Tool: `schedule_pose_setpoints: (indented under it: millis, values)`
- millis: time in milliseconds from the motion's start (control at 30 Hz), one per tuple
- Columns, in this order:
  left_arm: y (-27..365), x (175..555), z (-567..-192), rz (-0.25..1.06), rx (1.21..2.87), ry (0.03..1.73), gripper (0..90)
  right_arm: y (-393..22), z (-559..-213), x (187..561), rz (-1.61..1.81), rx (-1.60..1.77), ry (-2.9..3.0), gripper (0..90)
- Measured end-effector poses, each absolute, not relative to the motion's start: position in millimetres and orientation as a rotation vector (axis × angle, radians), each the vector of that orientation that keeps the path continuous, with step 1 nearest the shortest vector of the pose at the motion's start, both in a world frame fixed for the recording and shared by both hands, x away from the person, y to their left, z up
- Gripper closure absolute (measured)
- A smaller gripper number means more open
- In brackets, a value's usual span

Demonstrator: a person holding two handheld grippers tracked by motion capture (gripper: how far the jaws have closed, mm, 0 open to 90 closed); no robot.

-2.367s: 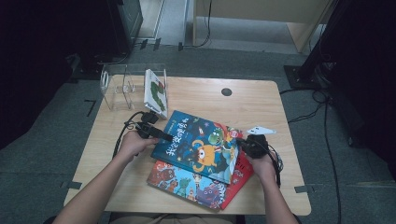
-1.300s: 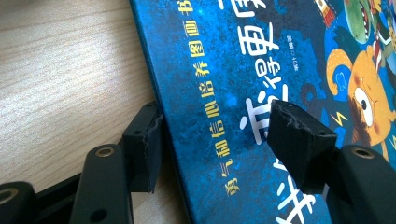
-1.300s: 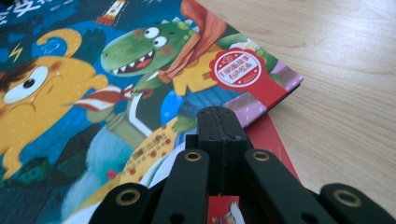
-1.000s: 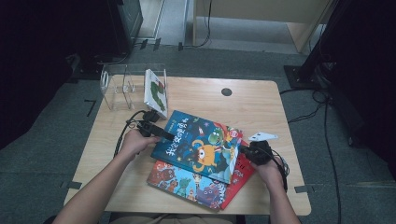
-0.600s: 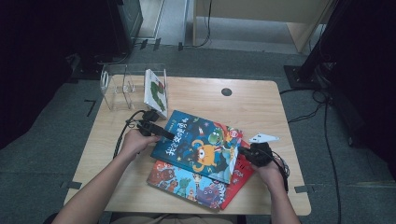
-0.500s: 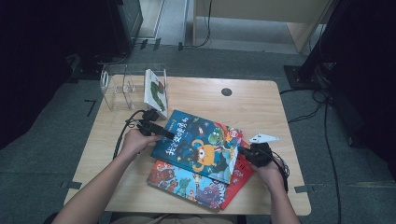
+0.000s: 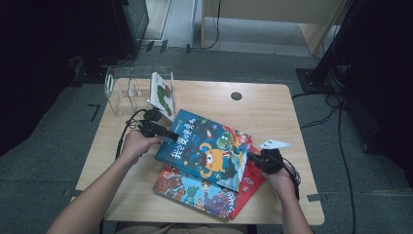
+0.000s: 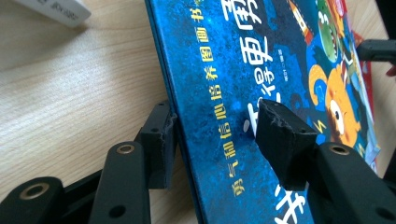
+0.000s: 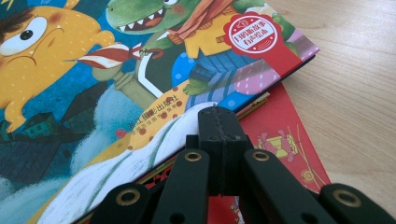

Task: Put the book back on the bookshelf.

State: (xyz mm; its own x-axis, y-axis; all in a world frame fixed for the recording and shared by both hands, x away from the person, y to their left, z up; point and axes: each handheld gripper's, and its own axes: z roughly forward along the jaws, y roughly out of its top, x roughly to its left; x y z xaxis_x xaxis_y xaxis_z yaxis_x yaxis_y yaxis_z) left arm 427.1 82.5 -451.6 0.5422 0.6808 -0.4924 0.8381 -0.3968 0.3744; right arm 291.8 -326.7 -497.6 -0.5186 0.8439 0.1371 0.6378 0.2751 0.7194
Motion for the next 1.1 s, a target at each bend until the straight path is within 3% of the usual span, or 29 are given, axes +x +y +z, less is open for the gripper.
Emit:
schedule_pose_setpoints:
  millis: [1100]
  values:
    - [77.8,431.1,-398.6,-0.469,2.122,1.241,53.6,-325.8,-499.7,293.6,1.111,1.359,2.272,90.0]
